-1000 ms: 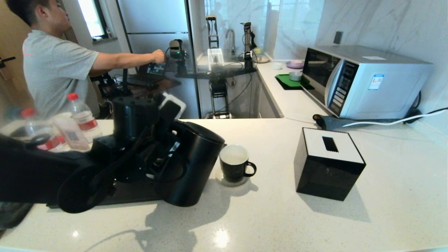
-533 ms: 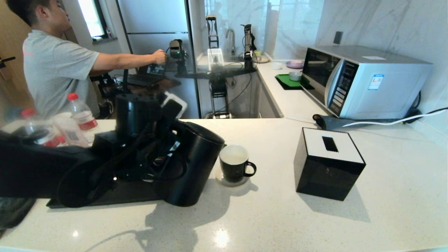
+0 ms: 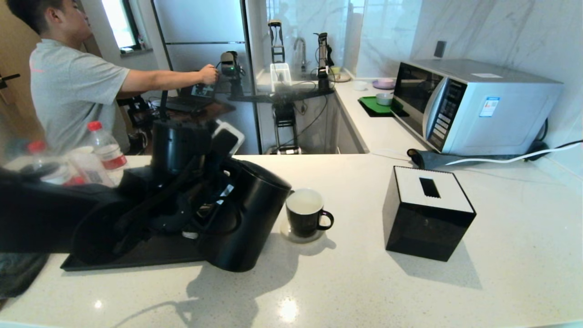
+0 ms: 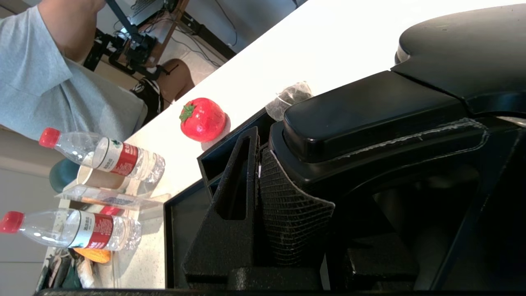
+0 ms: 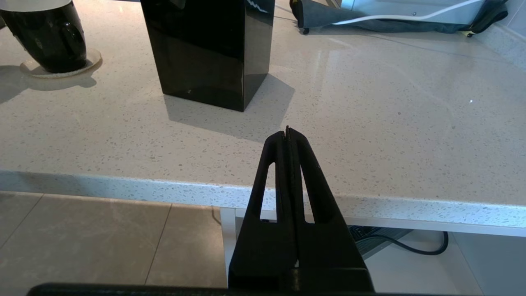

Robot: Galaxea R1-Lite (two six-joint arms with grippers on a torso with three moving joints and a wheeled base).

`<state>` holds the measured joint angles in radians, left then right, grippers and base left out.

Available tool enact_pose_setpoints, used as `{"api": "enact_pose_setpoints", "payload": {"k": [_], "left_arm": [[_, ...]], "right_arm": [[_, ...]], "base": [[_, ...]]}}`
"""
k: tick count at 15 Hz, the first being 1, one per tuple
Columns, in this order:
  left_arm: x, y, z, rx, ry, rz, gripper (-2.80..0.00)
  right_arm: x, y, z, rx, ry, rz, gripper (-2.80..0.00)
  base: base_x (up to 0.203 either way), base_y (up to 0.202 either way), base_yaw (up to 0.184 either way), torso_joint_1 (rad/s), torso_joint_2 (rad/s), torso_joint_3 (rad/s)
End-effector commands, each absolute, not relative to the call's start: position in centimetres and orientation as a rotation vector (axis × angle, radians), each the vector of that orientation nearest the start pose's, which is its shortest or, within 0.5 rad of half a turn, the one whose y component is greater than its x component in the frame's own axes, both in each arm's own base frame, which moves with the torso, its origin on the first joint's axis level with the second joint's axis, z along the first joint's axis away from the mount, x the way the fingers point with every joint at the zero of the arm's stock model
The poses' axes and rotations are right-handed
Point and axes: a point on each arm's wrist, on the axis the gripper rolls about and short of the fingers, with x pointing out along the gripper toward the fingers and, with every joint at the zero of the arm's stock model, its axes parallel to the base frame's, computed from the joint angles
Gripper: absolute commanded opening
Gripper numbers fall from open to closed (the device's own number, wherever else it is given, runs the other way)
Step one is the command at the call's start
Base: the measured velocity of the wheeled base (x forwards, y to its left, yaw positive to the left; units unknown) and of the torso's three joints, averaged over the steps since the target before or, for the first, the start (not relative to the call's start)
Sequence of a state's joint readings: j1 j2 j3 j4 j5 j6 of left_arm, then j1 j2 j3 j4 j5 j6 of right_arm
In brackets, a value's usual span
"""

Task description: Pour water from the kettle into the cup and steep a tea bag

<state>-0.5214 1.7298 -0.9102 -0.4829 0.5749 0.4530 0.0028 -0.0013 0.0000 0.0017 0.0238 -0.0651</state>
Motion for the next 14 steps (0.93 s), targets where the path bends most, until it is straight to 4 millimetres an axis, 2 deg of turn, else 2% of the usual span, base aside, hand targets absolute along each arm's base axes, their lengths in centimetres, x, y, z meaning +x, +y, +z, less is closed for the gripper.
{"api": "enact_pose_setpoints", "payload": {"k": [1, 14], "left_arm": [[27.71, -14.56, 19.03, 0.630, 0.299, -0.012, -2.80], [27.64, -14.62, 19.17, 0.645, 0.322, -0.019, -2.80]], "right_arm": [[-2.28, 0.05, 7.53, -0.066, 0.001, 0.028, -2.80], [-2.28, 0.05, 7.53, -0.066, 0.001, 0.028, -2.80]], "base": [[0.000, 0.000, 0.000, 0.000, 0.00, 0.000], [0.000, 0.000, 0.000, 0.000, 0.00, 0.000]]}}
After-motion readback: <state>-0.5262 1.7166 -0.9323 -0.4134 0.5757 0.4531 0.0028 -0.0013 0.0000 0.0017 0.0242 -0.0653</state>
